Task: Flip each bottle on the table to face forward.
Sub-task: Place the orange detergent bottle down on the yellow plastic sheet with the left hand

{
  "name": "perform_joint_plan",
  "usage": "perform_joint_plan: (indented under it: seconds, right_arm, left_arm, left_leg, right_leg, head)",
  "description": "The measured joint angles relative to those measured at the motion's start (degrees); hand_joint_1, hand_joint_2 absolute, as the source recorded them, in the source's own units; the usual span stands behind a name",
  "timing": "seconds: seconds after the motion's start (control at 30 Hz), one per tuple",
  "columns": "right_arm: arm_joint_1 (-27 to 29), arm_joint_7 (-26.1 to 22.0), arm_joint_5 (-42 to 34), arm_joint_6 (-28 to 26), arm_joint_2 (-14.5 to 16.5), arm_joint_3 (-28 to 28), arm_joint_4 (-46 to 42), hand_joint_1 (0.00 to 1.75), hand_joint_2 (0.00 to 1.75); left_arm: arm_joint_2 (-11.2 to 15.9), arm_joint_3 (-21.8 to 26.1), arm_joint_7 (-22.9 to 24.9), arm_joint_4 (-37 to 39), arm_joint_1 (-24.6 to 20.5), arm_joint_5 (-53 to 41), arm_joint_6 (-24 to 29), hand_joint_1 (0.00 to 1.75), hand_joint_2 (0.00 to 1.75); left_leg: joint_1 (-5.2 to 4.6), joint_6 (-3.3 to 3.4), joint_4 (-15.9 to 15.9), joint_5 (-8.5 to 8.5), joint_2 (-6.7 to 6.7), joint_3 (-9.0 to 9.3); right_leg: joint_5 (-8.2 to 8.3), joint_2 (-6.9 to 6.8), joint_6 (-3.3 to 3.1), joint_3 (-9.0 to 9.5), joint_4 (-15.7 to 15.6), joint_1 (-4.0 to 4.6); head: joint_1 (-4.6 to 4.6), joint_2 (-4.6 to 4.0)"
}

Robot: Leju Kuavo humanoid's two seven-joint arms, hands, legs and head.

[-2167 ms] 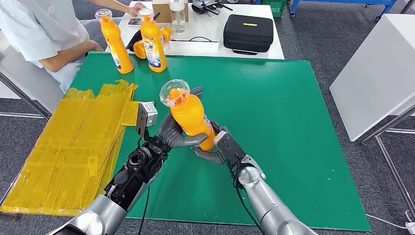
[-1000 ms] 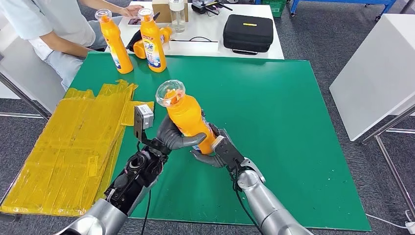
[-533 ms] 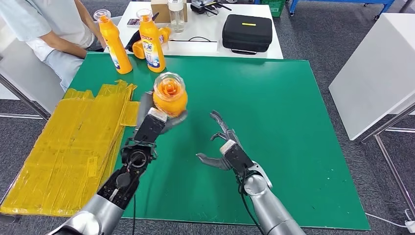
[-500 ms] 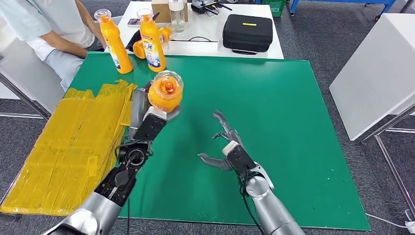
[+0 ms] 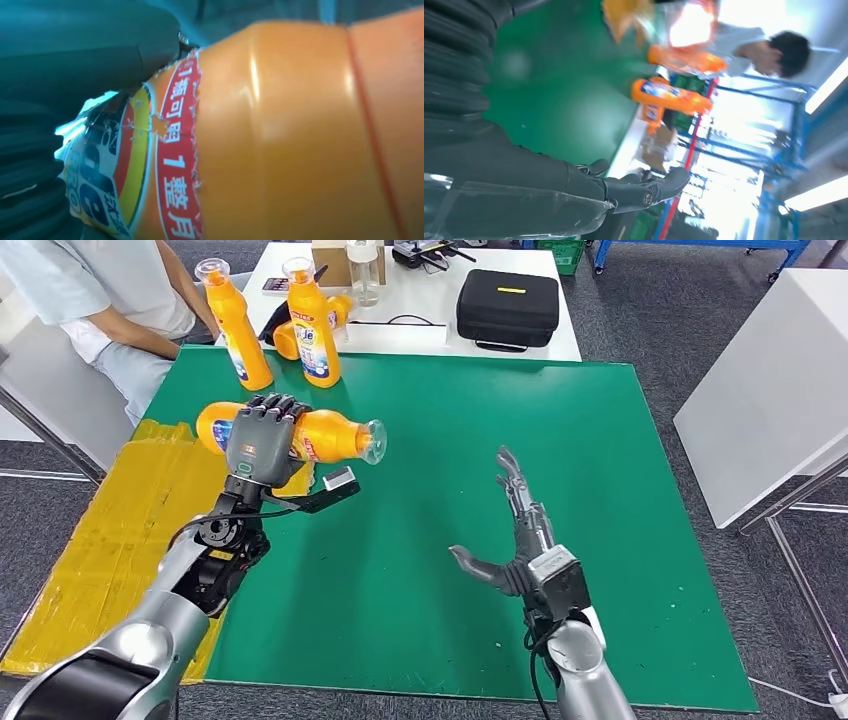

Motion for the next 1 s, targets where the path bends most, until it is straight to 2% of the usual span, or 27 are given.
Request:
perform_joint_plan:
  seconds: [0.1,0.23,0.37,0.57,0.73,0.87,0.9,1.0]
  right_arm:
    - [0.89,-0.32,-1.05,1.42,-0.15,-1.51,-2.75,0.00,1.75]
    - [2.21,-0.53,-1.18,2.28,-0.18,-3.22,-6.25,0.00,1.75]
    - [3.70,-0.68,-1.95,3.55,-0.16,-4.64,-9.01,0.00,1.75]
    - [4.97,-0.79,-8.27,8.74,-0.03,-6.80,-10.85,0.00,1.75]
    - [5.10,-0.52,-8.85,9.61,0.25,-7.66,-11.39,0.00,1.75]
    - [5.07,1.27,-8.05,10.25,0.87,-8.09,-11.75,0.00,1.75]
    - [5.06,1.79,-7.71,10.27,1.09,-8.22,-11.82,0.00,1.75]
    - [5.03,2.83,-6.92,10.28,1.68,-8.58,-11.88,0.00,1.75]
  left_arm:
    - [3.39,-4.13,7.90,4.57,-2.01,-4.16,-0.80,1.75,1.75]
    - [7.18,-11.99,12.02,10.99,-4.82,-4.59,-5.06,1.75,1.75]
    - [9.37,-16.72,12.22,15.58,-6.32,-4.63,-7.90,1.75,1.75]
    - [11.86,-20.85,11.40,20.45,-8.22,-4.61,-11.75,1.75,1.75]
    - [12.86,-22.34,10.27,22.77,-9.19,-4.24,-14.25,1.75,1.75]
    - [12.95,-21.68,6.83,24.38,-10.66,-1.37,-17.38,1.75,1.75]
    - [12.95,-21.09,6.01,24.68,-10.90,-0.36,-17.56,1.69,1.75]
    - [12.74,-19.00,4.60,25.33,-11.04,1.70,-17.33,0.39,1.75]
  left_leg:
    - [0.00,-0.01,0.00,0.00,0.19,0.01]
    - [0.02,-0.01,0.00,0.00,0.20,0.01]
    - [0.02,-0.01,0.00,0.00,0.19,-0.01]
    - [0.00,-0.01,0.00,0.00,0.18,-0.02]
    - [0.01,-0.01,0.00,0.00,0.15,-0.02]
    - [0.01,-0.02,0.00,0.01,0.16,-0.02]
    - [0.01,-0.02,0.00,0.01,0.16,-0.02]
    - [0.01,-0.02,0.00,0.01,0.16,-0.02]
  right_leg:
    - [0.02,0.14,-0.02,-0.05,0.00,0.00]
    - [0.01,0.15,-0.04,-0.06,0.00,0.02]
    - [0.01,0.15,-0.04,-0.05,0.01,0.02]
    - [0.01,0.15,-0.04,-0.06,0.01,0.00]
    - [0.01,0.13,-0.04,-0.05,0.01,0.01]
    - [0.03,0.13,-0.05,-0.05,0.01,0.01]
    - [0.04,0.13,-0.05,-0.05,0.01,0.01]
    - [0.03,0.13,-0.05,-0.05,0.01,0.01]
  head:
    - [-0.01,0.00]
    - [-0.01,0.00]
    - [0.01,0.00]
    - [0.00,0.00]
    - [0.01,0.00]
    - [0.00,0.00]
    - [0.00,0.00]
    - [0.00,0.00]
